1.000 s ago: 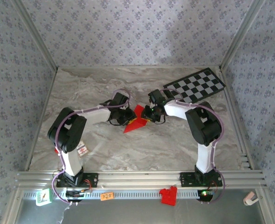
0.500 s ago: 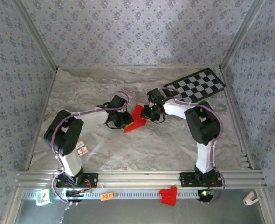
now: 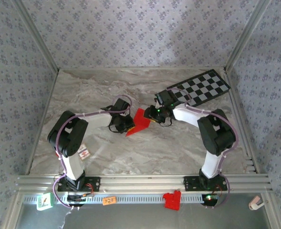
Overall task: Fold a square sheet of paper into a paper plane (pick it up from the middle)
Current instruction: Fold the wing for the fifth time at the center of the table.
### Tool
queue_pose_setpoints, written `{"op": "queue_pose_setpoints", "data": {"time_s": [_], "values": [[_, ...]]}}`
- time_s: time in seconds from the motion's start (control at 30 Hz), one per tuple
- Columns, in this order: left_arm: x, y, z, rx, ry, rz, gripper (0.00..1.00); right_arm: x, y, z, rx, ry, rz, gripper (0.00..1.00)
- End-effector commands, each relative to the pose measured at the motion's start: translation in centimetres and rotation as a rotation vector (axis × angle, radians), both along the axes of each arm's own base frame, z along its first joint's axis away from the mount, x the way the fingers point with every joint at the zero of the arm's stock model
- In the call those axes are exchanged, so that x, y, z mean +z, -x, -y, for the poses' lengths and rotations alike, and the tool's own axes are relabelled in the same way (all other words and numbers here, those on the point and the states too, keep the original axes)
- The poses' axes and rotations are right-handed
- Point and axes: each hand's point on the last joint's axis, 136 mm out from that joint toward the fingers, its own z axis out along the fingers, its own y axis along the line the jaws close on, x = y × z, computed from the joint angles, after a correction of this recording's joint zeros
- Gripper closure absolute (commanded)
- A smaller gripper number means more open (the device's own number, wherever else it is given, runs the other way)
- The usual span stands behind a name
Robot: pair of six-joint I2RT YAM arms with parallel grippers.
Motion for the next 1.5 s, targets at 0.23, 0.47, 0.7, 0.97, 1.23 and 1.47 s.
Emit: {"op": "queue_pose_setpoints", "data": {"time_s": [0.23, 0.47, 0.7, 0.97, 1.23, 1.47], "values": [[-1.1, 0.9, -0.6, 0.045, 0.011, -0.078, 0.81, -1.0, 2.1, 0.7, -0.120, -0.081, -0.129, 0.55], [-1.5, 1.1, -0.6, 0.087, 0.058, -0.104, 0.79, -2.5, 3.3, -0.7, -0.127, -0.079, -0.200, 0.55], [-1.8, 1.2, -0.8, 0.094, 0.060, -0.115, 0.79, -3.4, 3.8, -1.7, -0.113, -0.075, -0.233, 0.55], [-2.0, 1.3, -0.9, 0.093, 0.054, -0.120, 0.79, -3.7, 3.4, -2.3, -0.107, -0.096, -0.233, 0.59], [-2.1, 1.4, -1.0, 0.091, 0.048, -0.125, 0.80, -3.7, 2.5, -2.5, -0.101, -0.127, -0.205, 0.62], [-2.4, 1.6, -1.5, 0.093, 0.027, -0.134, 0.80, -1.7, 1.0, -2.7, -0.066, -0.235, -0.097, 0.64]]}}
